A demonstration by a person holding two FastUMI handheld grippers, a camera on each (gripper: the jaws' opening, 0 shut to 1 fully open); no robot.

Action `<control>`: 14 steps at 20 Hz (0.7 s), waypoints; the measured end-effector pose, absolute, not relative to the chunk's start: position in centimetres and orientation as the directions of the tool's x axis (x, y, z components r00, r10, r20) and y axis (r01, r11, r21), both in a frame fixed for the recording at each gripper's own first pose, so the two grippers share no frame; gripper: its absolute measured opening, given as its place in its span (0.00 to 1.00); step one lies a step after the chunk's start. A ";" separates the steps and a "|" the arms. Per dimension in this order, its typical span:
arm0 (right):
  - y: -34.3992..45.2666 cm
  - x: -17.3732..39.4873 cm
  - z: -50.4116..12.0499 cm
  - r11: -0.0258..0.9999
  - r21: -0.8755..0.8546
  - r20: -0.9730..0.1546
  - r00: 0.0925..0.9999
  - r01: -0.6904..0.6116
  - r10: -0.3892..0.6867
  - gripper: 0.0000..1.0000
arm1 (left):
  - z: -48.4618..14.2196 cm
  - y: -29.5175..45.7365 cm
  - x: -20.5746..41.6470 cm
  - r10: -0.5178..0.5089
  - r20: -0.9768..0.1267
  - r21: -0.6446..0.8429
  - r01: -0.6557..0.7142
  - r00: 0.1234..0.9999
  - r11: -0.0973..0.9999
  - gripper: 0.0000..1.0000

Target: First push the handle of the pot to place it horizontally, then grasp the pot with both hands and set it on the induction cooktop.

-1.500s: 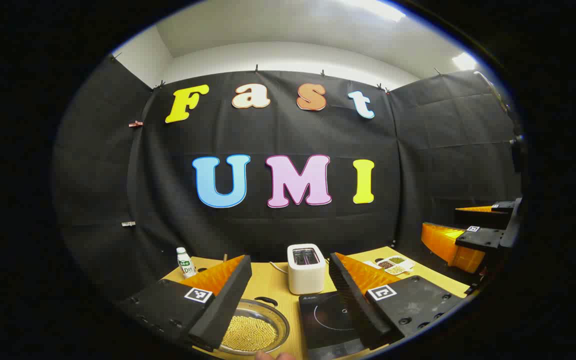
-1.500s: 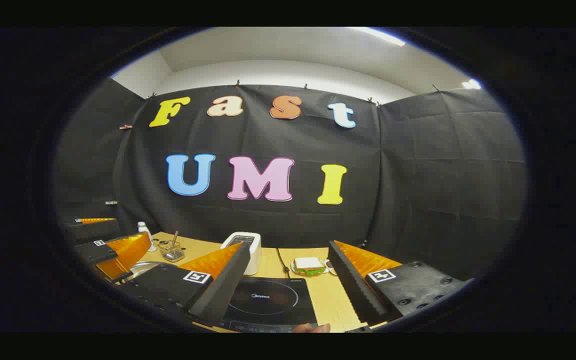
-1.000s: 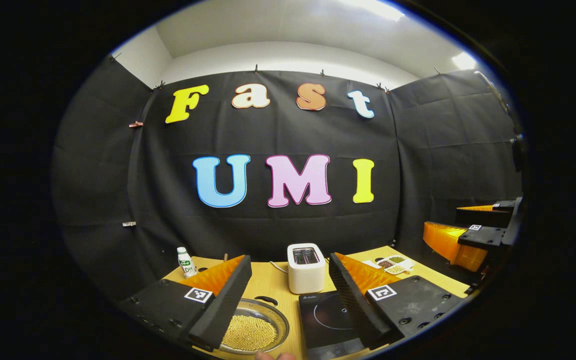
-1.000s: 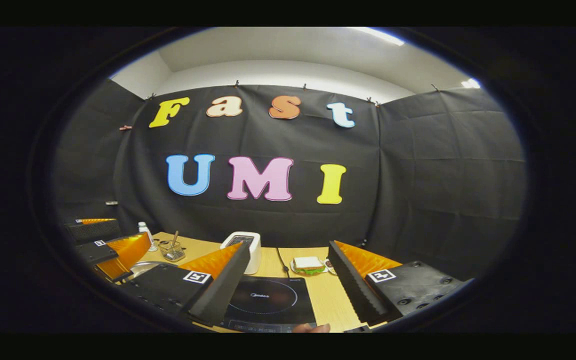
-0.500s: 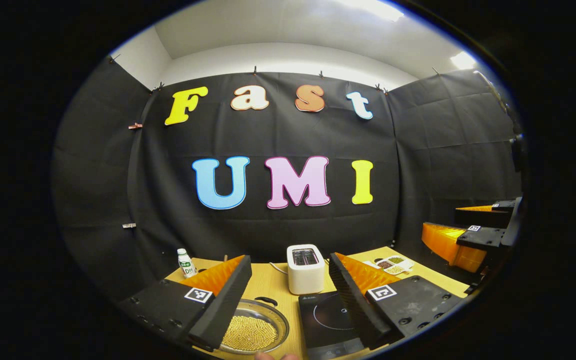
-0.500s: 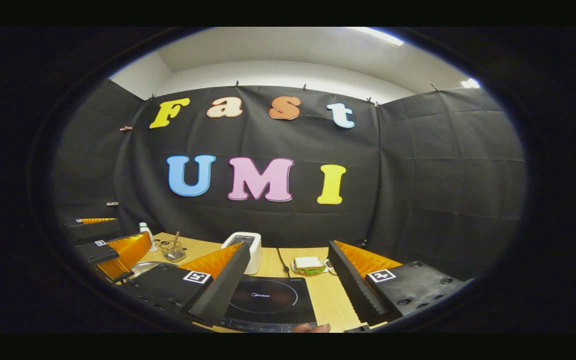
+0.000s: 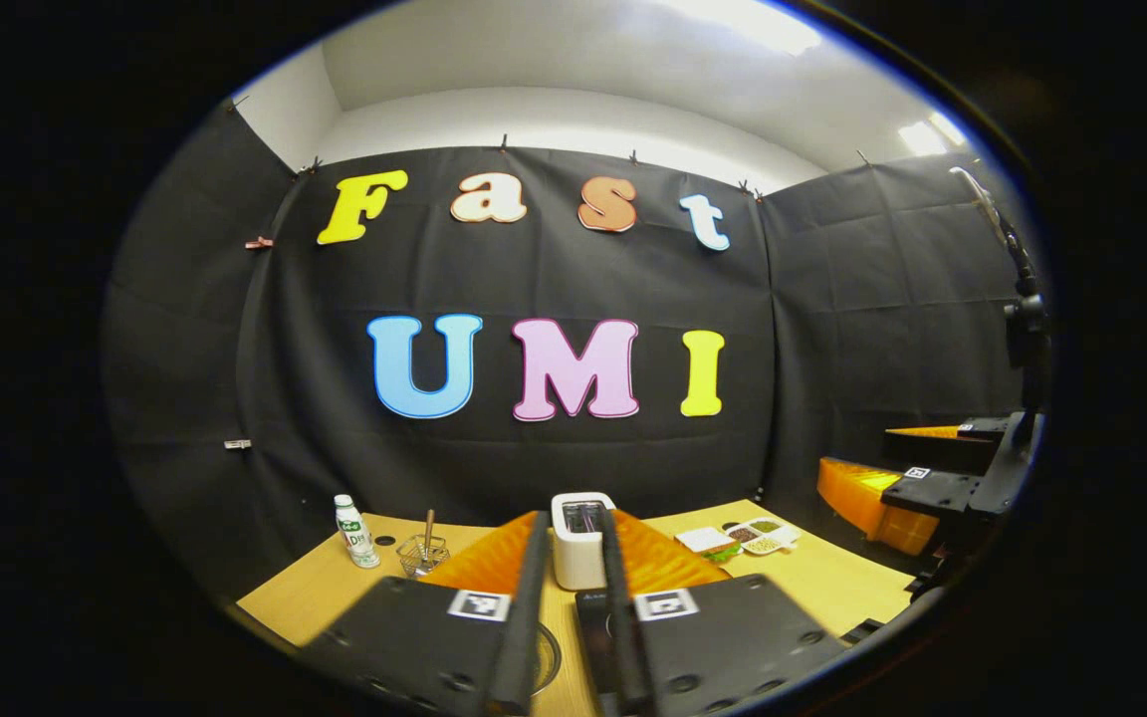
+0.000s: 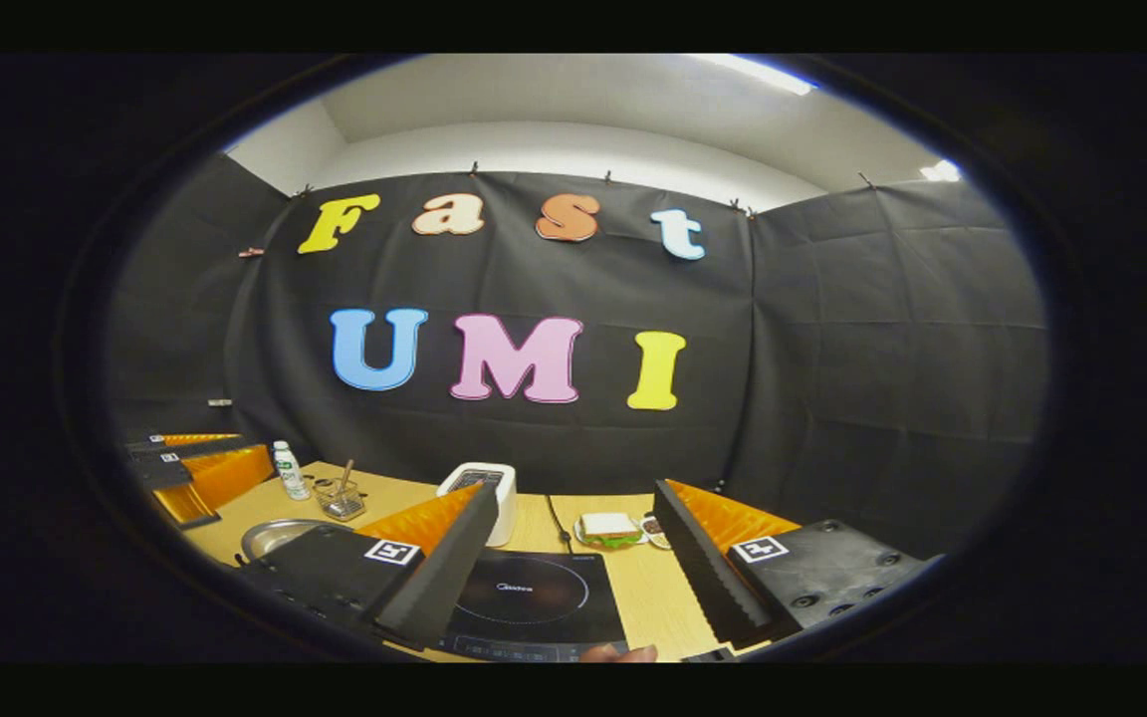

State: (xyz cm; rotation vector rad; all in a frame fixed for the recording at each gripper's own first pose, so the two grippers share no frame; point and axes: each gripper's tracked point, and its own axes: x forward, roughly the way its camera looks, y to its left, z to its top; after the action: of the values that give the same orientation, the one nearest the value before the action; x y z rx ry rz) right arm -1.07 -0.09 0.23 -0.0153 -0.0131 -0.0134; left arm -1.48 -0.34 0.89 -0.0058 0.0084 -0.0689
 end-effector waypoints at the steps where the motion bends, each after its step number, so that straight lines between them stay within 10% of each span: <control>1: 0.1 -1.1 0.2 1.000 -0.017 0.012 1.000 0.012 -0.011 0.98 | 0.3 -0.5 -1.4 -0.080 -0.035 0.002 0.080 0.996 0.997 0.09; 14: 0.9 -0.8 -2.0 1.000 -0.026 -0.038 0.999 0.014 -0.015 0.98 | -18.2 -0.4 -7.3 -0.249 -0.626 -0.114 0.229 0.739 0.967 0.05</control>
State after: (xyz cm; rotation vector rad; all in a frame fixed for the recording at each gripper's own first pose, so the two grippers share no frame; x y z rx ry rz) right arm -0.78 0.95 -2.02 -0.0260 0.0384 -0.0142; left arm -7.31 -0.41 -18.21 -0.0299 0.6915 -0.2627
